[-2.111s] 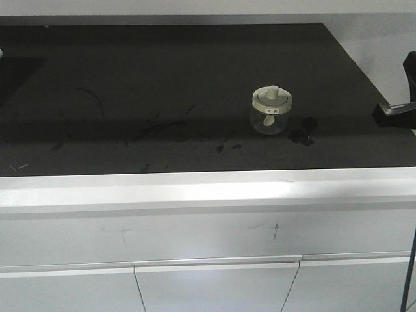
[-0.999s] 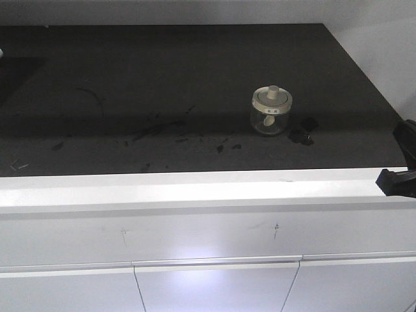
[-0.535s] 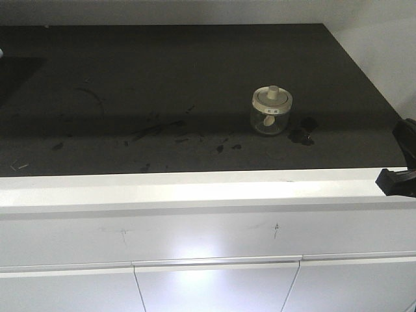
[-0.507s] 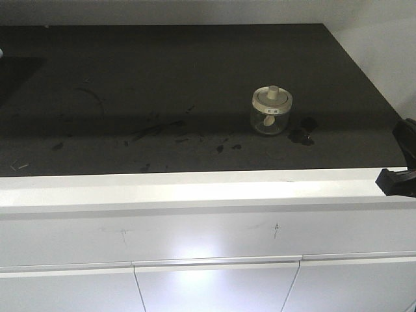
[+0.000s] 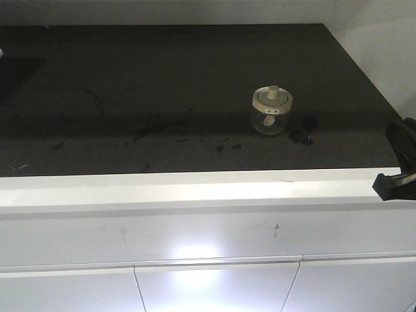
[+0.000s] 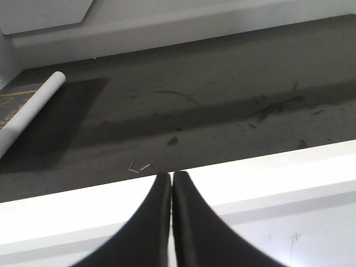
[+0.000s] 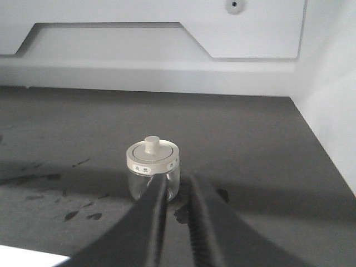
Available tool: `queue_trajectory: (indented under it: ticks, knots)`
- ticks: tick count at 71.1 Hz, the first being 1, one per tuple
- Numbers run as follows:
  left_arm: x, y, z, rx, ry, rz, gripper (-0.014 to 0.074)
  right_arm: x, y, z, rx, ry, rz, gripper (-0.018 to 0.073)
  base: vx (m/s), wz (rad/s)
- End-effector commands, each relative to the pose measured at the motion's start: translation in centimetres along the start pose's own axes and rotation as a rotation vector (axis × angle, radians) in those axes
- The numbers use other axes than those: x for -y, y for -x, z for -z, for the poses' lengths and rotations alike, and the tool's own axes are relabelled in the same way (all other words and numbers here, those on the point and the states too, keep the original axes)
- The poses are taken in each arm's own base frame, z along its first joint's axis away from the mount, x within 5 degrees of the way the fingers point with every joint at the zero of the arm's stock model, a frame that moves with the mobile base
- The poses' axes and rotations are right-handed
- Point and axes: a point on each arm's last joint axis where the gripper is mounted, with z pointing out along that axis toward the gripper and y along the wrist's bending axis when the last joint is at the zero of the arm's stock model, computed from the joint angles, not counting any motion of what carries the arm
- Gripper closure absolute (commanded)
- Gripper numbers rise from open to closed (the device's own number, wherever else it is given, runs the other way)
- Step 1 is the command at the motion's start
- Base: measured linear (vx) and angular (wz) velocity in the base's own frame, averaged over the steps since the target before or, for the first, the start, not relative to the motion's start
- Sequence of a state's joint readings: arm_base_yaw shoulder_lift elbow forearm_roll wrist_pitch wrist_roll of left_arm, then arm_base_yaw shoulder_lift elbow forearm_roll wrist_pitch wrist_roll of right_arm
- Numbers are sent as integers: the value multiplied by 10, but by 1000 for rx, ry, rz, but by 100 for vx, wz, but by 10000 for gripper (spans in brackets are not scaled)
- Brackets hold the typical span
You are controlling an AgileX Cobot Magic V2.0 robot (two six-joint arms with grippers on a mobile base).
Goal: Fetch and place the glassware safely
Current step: 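Lower the open right gripper around the white jar lid and close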
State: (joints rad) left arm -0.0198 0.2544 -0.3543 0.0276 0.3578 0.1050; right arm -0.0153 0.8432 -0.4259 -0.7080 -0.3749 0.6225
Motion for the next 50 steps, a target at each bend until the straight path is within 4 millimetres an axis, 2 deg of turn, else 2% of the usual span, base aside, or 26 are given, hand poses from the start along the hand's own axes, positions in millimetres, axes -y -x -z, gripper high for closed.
queue_trajectory:
  ticks: [1,9,17,35,50]
  knots:
    - [-1,14,1,84,2,4,603,-6,14,-2,88,72,58,314,0,0]
    - [-1,14,1,84,2,4,603,-5,12,-13,70,95,57,171,0,0]
    - [-1,14,1,84,2,4,603,-2,12,-31,51,113,46,101,0,0]
    - [-1,14,1,84,2,4,603,1,18,-92,88,248,54,114,0,0]
    - [-1,14,1,84,2,4,603,10,10,-152,96,318,44,120,0,0]
